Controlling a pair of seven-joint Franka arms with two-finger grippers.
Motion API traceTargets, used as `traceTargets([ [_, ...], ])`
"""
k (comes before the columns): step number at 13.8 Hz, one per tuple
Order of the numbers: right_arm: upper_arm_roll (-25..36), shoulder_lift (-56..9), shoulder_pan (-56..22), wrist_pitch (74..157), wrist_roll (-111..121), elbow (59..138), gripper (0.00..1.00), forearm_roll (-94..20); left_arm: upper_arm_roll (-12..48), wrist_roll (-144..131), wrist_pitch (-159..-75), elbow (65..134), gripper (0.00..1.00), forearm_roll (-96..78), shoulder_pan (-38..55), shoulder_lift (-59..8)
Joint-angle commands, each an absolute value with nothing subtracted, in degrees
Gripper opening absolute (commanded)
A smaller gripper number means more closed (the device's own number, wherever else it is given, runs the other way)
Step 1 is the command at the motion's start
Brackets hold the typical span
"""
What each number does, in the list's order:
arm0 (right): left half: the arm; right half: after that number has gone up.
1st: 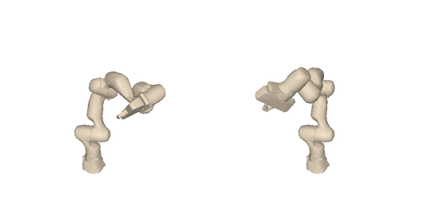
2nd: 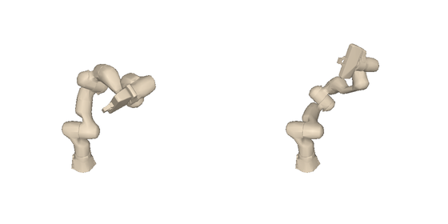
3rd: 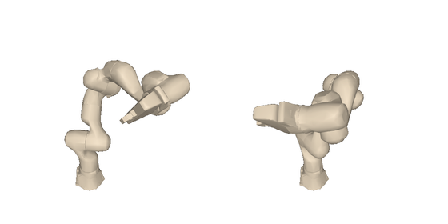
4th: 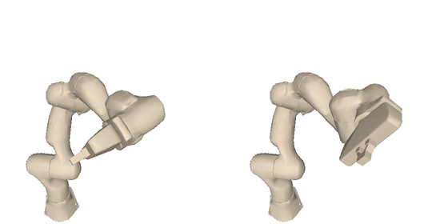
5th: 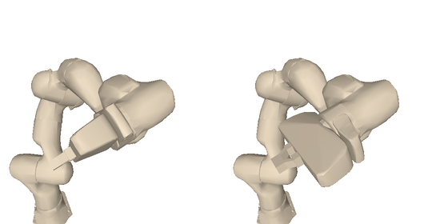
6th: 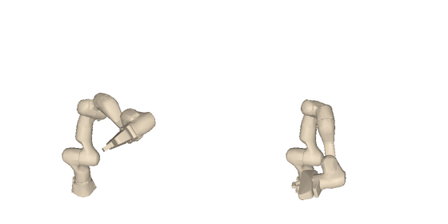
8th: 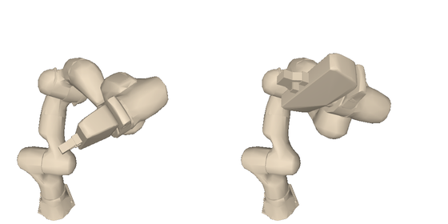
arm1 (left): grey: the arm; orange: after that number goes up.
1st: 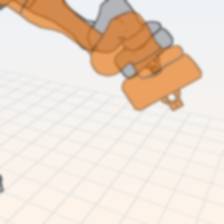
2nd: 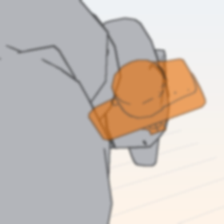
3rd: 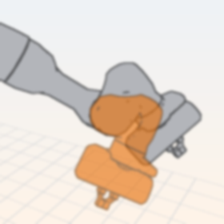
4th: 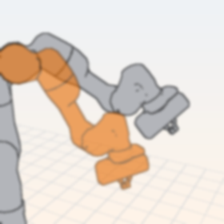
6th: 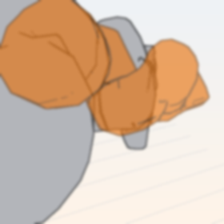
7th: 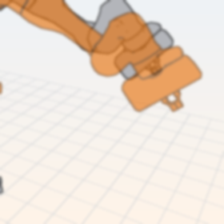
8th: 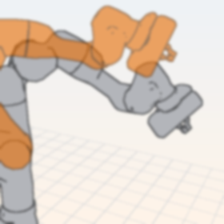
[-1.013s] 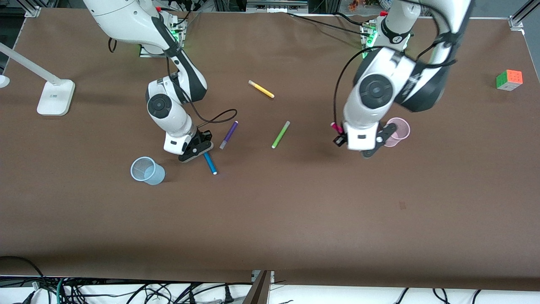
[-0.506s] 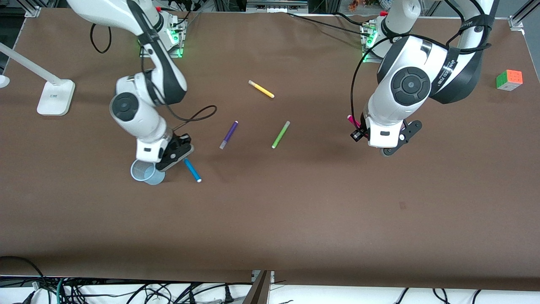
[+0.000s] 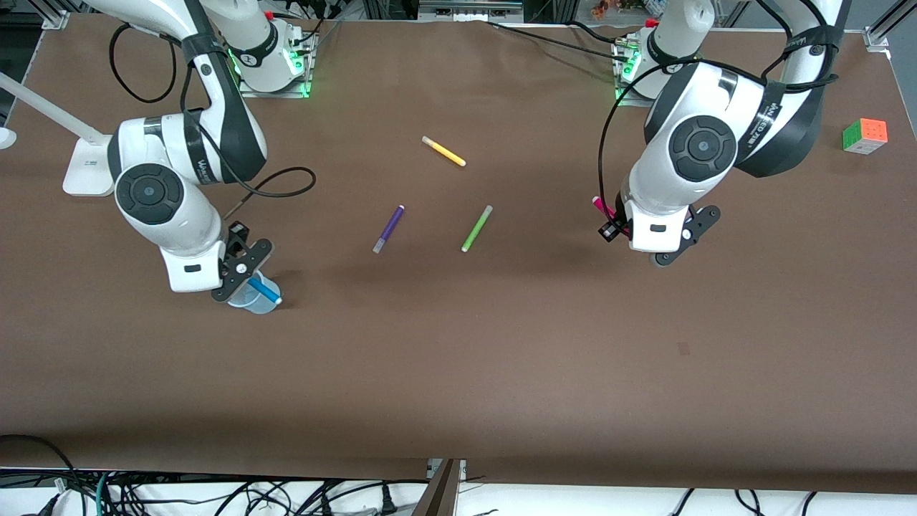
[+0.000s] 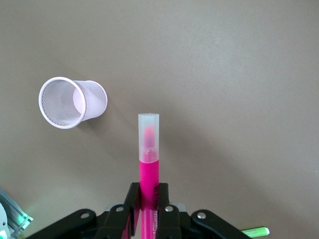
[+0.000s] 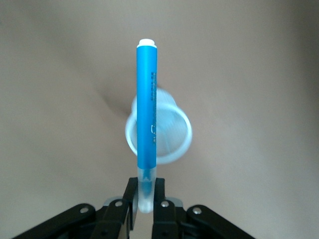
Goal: Place pink and blue markers in matching cups
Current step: 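Lift the pink marker with the left gripper while the right gripper carries blue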
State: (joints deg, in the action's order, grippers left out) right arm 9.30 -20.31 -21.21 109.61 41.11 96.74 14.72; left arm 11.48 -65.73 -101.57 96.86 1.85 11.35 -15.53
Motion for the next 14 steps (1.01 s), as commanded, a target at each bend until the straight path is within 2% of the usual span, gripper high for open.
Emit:
traceTargets([
  [1, 10.7, -21.5, -21.2, 106.6, 46.7, 94.7, 0.00, 20.2, 11.9, -58.8, -99.5, 95.9, 0.00, 0.0, 7.4, -15.1],
  [9, 11.3, -25.7, -21.6, 106.5, 54.1, 94.7, 0.00, 34.5, 11.8, -50.5, -98.0, 97.2, 0.00, 0.0, 4.3, -14.0],
  [14, 11.2, -28.9, -23.0, 107.0, 54.1, 94.7, 0.00, 38.0, 11.8, -20.6, -99.6, 100.7, 0.00, 1.0, -1.1, -10.7],
])
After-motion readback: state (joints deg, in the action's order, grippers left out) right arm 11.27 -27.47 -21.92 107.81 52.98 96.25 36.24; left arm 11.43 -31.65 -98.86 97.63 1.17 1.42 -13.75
